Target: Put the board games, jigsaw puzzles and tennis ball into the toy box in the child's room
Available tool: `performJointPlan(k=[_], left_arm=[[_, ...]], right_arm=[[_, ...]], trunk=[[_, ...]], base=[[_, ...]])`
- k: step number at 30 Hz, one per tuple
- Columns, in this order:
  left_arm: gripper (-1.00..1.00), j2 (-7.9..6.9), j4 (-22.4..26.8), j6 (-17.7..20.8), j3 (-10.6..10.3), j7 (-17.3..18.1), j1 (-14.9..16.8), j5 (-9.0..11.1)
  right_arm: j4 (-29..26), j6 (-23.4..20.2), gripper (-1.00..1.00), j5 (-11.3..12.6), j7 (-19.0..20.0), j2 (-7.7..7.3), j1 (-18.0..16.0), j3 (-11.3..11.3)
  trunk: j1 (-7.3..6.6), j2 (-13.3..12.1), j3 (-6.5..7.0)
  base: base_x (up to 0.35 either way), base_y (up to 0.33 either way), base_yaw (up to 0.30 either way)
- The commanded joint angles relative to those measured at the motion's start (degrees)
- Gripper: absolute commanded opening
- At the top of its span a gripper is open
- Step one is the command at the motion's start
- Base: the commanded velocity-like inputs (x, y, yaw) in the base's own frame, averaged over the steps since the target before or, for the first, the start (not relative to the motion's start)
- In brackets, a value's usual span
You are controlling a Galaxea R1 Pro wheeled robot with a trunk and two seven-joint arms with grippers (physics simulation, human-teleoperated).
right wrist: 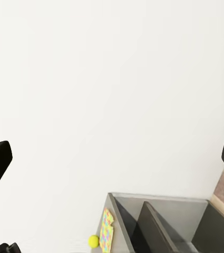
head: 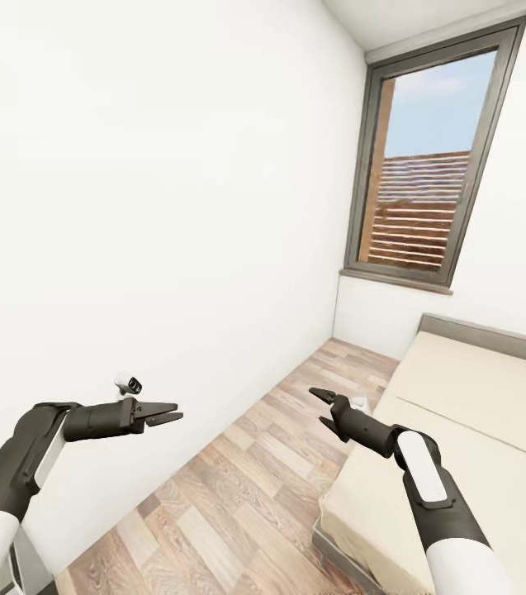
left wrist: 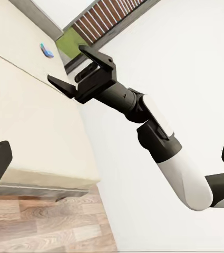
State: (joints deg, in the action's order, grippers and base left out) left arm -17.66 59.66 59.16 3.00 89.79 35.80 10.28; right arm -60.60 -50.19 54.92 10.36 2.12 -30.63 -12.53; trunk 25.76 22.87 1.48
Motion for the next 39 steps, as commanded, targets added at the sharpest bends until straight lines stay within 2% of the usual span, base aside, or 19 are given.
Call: performJointPlan(k=[1, 18, 29, 39], left_arm=[[1.00, -0.03, 0.02, 0.61, -0.01, 0.21, -0.01, 0.01], [1.00, -0.01, 0.00, 0.55, -0.01, 0.21, 0.00, 0.01], [1.00, -0.01, 0.01, 0.58, -0.01, 0.21, 0.01, 0.01], [1.00, -0.01, 0.02, 0.60, -0.01, 0.21, 0.03, 0.01]], right_arm=[[0.04, -0.32, 1.00, -0.48, 0.45, 0.08, -0.05, -0.23], [0.32, -0.26, 1.00, -0.51, 0.45, 0.08, -0.05, -0.27], [0.73, -0.26, 1.00, -0.59, 0.45, 0.08, -0.05, -1.67], [0.82, -0.28, 1.00, -0.58, 0.45, 0.08, -0.05, -1.95]], trunk=[[0.02, 0.04, -0.03], [0.02, 0.04, -0.03], [0.02, 0.04, -0.03], [0.02, 0.04, -0.03]], base=[[0.000, 0.000, -0.280], [0.000, 0.000, -0.281], [0.000, 0.000, -0.281], [0.000, 0.000, -0.281]])
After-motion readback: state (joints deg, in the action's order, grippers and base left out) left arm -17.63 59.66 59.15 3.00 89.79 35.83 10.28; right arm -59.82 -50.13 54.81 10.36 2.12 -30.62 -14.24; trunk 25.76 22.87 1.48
